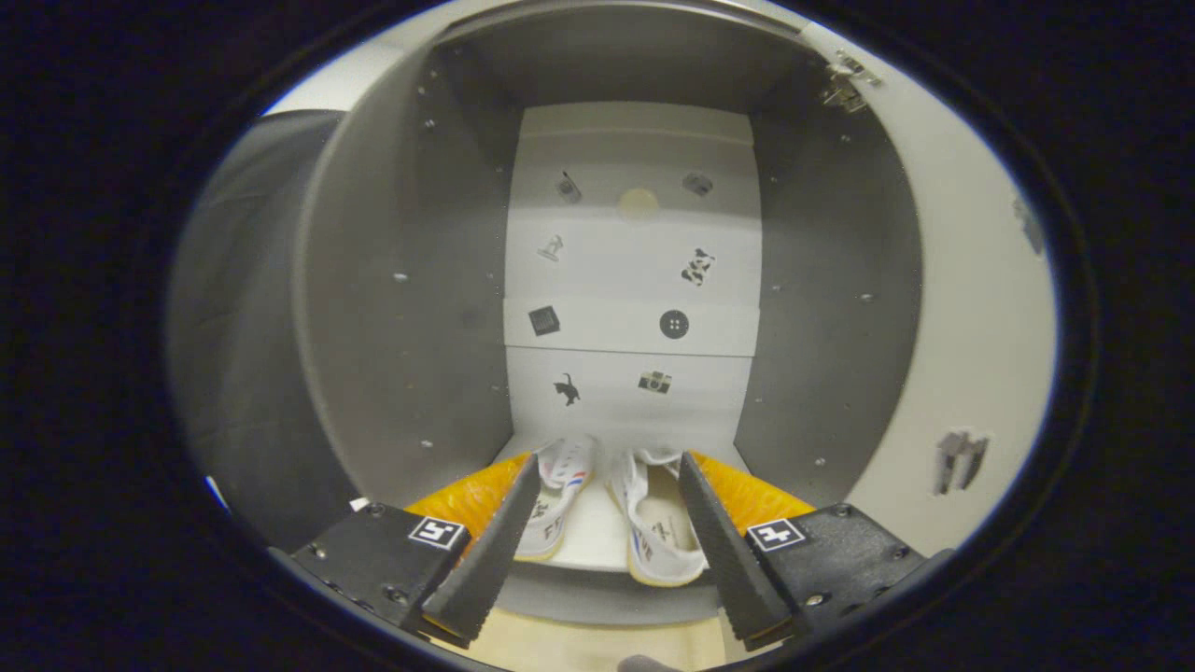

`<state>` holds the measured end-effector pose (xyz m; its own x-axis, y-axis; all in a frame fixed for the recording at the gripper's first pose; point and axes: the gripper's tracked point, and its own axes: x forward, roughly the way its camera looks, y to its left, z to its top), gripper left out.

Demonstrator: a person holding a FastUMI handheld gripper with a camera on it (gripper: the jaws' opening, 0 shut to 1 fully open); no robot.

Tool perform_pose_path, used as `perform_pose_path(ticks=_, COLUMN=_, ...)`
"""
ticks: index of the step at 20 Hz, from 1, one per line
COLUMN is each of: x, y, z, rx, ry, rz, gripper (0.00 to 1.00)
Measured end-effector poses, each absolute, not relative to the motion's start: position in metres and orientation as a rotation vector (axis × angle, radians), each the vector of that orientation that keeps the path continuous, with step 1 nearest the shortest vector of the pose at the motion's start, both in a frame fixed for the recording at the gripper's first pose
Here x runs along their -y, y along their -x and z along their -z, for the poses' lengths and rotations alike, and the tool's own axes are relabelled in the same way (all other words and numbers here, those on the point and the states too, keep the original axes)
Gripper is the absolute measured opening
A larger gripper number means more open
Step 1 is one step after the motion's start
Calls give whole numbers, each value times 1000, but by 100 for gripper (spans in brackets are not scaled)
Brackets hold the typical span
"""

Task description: Open the shoe cabinet door, grab the shoes and put them into the shoe cabinet, then close the shoe cabinet door.

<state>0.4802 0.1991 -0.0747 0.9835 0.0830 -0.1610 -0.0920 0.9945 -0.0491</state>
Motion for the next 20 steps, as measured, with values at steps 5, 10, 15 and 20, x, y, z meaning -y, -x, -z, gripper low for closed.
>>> perform_pose_path(ticks=5, x=-193, y=-385, z=60, rx=-103, ry=49, rz=-50, gripper=99)
perform_pose_path(ticks=10, x=-182, y=-295, z=54, rx=-55, ry=31, rz=-18, gripper=99)
perform_pose_path(ticks=15, x=-158, y=-215, z=50, rx=-36, ry=19, rz=3, gripper=99)
perform_pose_path(ticks=20, x=-118, y=-139, z=38, rx=-9, ry=15, rz=35, gripper=99)
